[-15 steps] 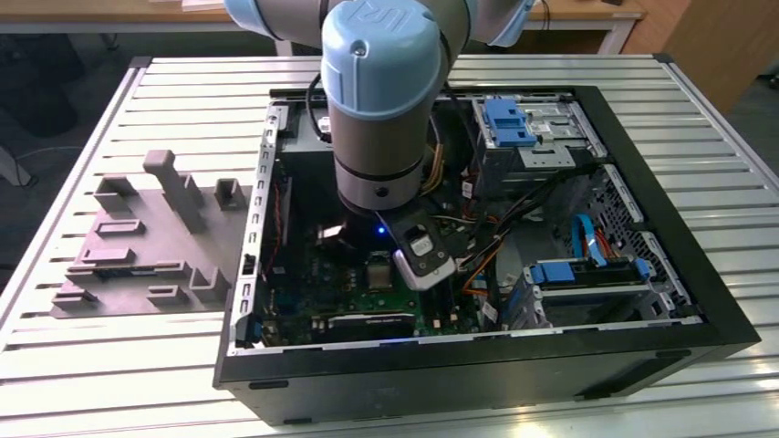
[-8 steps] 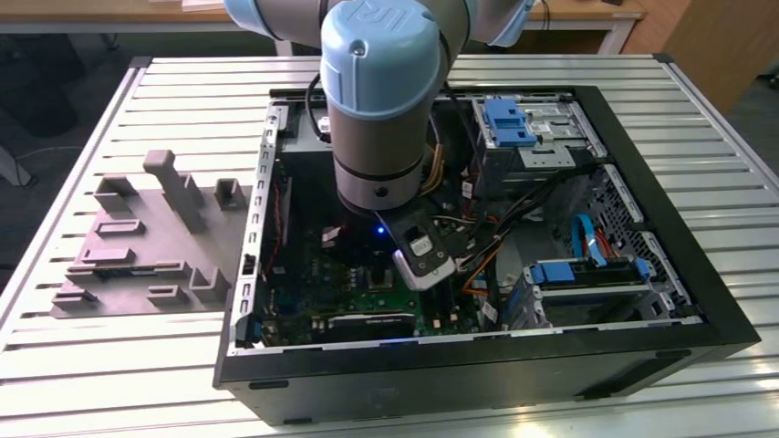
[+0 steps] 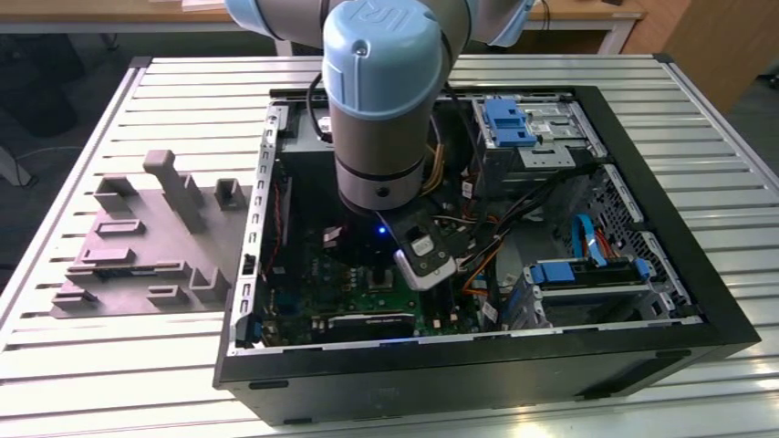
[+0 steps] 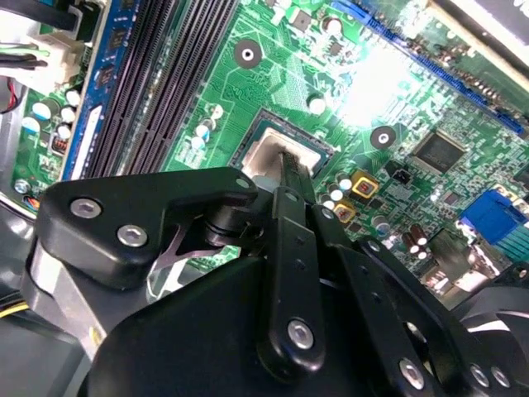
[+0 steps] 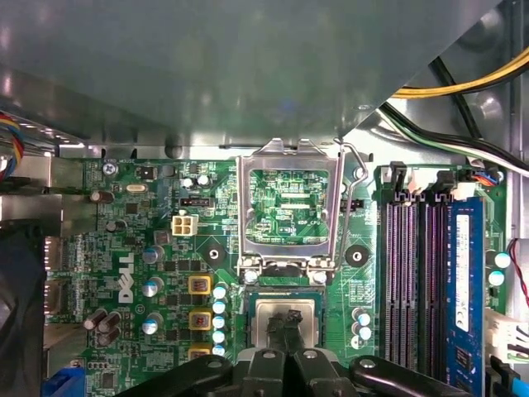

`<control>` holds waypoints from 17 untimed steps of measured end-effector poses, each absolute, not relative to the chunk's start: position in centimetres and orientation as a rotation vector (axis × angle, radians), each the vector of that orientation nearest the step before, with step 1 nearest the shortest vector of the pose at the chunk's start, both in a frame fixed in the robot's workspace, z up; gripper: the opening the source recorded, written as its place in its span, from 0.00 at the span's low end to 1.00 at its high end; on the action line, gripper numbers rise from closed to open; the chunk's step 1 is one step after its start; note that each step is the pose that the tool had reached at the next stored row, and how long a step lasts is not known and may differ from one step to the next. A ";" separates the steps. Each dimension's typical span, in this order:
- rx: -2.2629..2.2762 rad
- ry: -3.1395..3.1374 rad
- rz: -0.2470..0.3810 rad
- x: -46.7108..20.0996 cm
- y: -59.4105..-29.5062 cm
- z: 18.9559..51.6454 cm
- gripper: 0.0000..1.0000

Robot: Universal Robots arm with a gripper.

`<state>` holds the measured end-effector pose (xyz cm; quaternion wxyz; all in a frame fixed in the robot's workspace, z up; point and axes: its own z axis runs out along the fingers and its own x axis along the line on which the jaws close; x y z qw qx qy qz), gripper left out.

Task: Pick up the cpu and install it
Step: 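Place the cpu into insertion slot, then close the cpu cover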

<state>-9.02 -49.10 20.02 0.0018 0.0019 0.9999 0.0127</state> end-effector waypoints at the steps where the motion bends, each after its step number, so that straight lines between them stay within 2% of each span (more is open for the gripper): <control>1: 0.006 3.138 0.040 -9.0 -49.1 20.0 0.11; 17: 0.006 3.138 0.040 -9.3 -49.1 20.7 0.11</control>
